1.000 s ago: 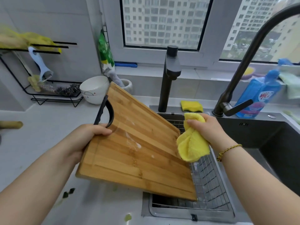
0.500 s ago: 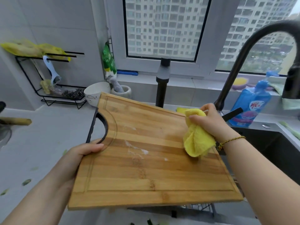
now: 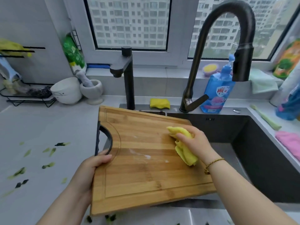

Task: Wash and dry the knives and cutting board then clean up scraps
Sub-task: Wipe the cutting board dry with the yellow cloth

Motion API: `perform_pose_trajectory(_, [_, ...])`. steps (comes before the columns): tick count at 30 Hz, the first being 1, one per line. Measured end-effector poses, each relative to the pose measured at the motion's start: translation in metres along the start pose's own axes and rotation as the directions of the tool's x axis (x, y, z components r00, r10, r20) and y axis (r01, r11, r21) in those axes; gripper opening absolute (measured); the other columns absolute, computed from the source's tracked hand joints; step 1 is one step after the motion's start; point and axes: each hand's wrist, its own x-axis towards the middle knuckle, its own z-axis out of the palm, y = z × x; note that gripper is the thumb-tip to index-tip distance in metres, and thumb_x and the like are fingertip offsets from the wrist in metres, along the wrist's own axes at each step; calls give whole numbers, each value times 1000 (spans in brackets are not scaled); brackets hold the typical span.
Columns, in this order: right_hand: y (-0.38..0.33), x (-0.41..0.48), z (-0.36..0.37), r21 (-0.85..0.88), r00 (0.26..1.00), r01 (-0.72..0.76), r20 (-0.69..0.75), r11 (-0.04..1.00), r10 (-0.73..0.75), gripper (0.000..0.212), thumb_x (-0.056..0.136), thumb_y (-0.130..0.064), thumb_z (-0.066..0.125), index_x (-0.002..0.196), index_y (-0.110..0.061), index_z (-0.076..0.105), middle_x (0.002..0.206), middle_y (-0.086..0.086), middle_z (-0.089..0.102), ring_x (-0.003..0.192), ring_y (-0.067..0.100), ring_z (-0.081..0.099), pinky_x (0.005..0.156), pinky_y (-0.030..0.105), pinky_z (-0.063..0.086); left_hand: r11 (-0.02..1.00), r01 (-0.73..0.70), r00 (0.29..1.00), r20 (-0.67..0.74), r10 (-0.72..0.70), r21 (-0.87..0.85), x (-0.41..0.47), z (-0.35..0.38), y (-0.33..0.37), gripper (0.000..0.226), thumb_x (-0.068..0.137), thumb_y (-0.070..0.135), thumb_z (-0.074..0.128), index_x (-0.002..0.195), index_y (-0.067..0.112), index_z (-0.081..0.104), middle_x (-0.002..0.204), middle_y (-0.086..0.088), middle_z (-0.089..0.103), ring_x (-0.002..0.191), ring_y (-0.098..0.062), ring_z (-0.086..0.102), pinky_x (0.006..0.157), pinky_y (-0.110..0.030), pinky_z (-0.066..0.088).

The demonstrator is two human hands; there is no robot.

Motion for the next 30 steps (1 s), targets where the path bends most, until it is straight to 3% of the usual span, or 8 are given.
perform_pose_trajectory(4, [14, -1, 0, -162, 994, 43, 103, 986, -26, 48, 87, -32, 58, 133, -27, 44, 144, -3, 34, 133, 21, 30, 109, 38, 28, 989, -23, 999, 36, 29, -148, 2, 17, -2, 79, 94, -10, 19, 30, 11, 61, 39, -4, 59, 30, -11, 56, 25, -15, 35])
perform_pose_trajectory(9, [30, 5, 5, -177, 994, 22, 114, 984, -2, 57, 88, -29, 56, 139, -24, 32, 142, 1, 38, 129, 21, 38, 108, 38, 35, 984, 7, 1000, -17, -10, -176, 6, 20, -6, 80, 94, -12, 19, 30, 15, 60, 35, 0, 56, 28, -6, 54, 27, -14, 36])
perform_pose_trajectory(12, [32, 9, 12, -131, 991, -48, 116, 990, 63, 53, 86, -27, 59, 133, -20, 33, 129, 6, 46, 115, 22, 48, 98, 39, 44, 971, 7, 999, -49, -19, -238, 7, 15, -14, 73, 95, -13, 20, 49, 24, 63, 30, 6, 52, 29, 2, 52, 31, -9, 35])
perform_pose_trajectory(18, [36, 14, 24, -215, 995, -84, 33, 973, 93, 49, 84, -30, 60, 130, -24, 44, 135, 5, 35, 122, 24, 37, 102, 36, 34, 903, -9, 999, -40, -9, -429, 3, 15, -8, 27, 71, 7, 53, 92, 5, 70, 82, -17, 71, 63, -24, 69, 50, -27, 54])
perform_pose_trajectory(22, [37, 13, 26, -73, 989, -150, -4, 986, 150, 37, 86, -12, 54, 123, -16, 50, 118, 8, 52, 97, 19, 49, 81, 30, 40, 929, -21, 998, -57, 0, -369, 11, 7, -10, 26, 78, 4, 50, 97, 7, 68, 82, -14, 72, 65, -24, 68, 53, -31, 53])
perform_pose_trajectory(26, [15, -2, 14, 258, 970, -159, -140, 953, 199, 18, 90, -6, 47, 100, -20, 52, 96, 2, 60, 81, 15, 54, 74, 29, 42, 940, 21, 997, -64, -45, -341, 21, -2, -14, 47, 58, 17, 58, 104, 11, 67, 92, -14, 72, 79, -29, 67, 65, -35, 49])
perform_pose_trajectory(28, [-8, -19, 17, 372, 992, -79, -57, 925, 108, 17, 91, -14, 51, 90, -31, 52, 91, -6, 58, 79, 8, 54, 68, 24, 44, 935, 42, 996, -55, -65, -352, 26, -5, -17, 52, 58, 20, 59, 109, 11, 65, 96, -13, 72, 84, -29, 66, 66, -35, 49])
perform_pose_trajectory(30, [-26, -38, 42, 300, 991, 7, 123, 954, -46, 17, 89, -25, 54, 97, -40, 51, 109, -7, 54, 97, 8, 52, 77, 16, 43, 934, 56, 997, -37, -73, -353, 31, -5, -19, 56, 59, 22, 60, 113, 10, 63, 99, -14, 71, 86, -29, 66, 64, -33, 50])
